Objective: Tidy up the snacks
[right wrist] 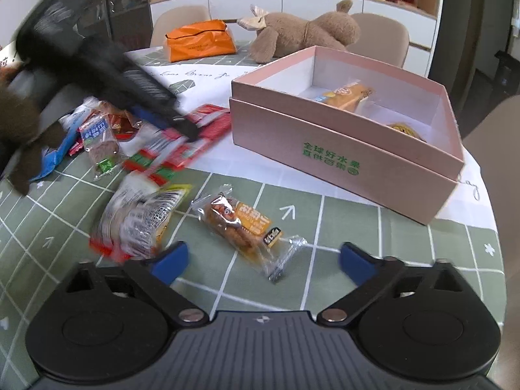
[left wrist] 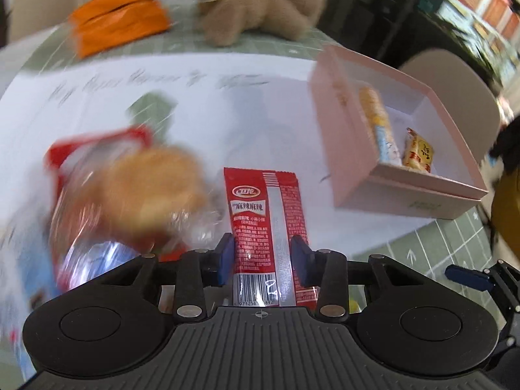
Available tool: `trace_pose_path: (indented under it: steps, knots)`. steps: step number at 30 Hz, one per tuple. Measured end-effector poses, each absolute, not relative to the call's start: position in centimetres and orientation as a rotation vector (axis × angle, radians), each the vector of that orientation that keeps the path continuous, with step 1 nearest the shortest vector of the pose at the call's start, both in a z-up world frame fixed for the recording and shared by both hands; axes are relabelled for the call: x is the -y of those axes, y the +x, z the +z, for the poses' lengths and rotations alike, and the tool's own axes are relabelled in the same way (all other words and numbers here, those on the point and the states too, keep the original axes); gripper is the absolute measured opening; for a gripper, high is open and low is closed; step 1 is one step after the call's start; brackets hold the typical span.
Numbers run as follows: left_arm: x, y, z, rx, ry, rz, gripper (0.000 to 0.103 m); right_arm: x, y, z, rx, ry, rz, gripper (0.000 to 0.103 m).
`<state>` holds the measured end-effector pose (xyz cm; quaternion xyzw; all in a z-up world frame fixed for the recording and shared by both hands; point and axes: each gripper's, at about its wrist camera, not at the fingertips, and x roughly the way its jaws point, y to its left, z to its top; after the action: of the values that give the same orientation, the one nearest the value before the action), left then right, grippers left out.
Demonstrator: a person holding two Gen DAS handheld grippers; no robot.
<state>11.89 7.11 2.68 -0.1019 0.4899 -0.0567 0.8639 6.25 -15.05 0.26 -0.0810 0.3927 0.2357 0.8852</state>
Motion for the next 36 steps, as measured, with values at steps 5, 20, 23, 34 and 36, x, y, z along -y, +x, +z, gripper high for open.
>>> trace_pose_path:
  steps: [5, 20, 23, 34, 36]
  knots:
    - [-8.8, 7.8, 2.7, -1.026, -0.263, -0.081, 0.041, 14.3, 4.5, 2.7, -0.786, -0.133, 0.600, 0.091]
    - [-7.5, 4.3, 3.7, -0.999, -0.177, -0.057, 0.044, 11.0, 2.3, 1.8, -0.777, -0.418, 0.674, 0.069]
    - [-6.4, 4.9, 3.9, -1.010, -0.127, -0.050, 0.044, 15.0, 2.7, 1.8, -0.826, -0.371, 0.555, 0.069]
    - [-2.5, 5.2, 2.7, -1.039, 0.073, -0.140, 0.074, 17.9, 2.2, 1.3, -0.885, -0.180, 0.516, 0.080]
    - [-3.4, 4.9, 3.0, -1.027, 0.017, -0.107, 0.070, 16.6, 2.1, 1.0, -0.873, -0.236, 0.534, 0.080]
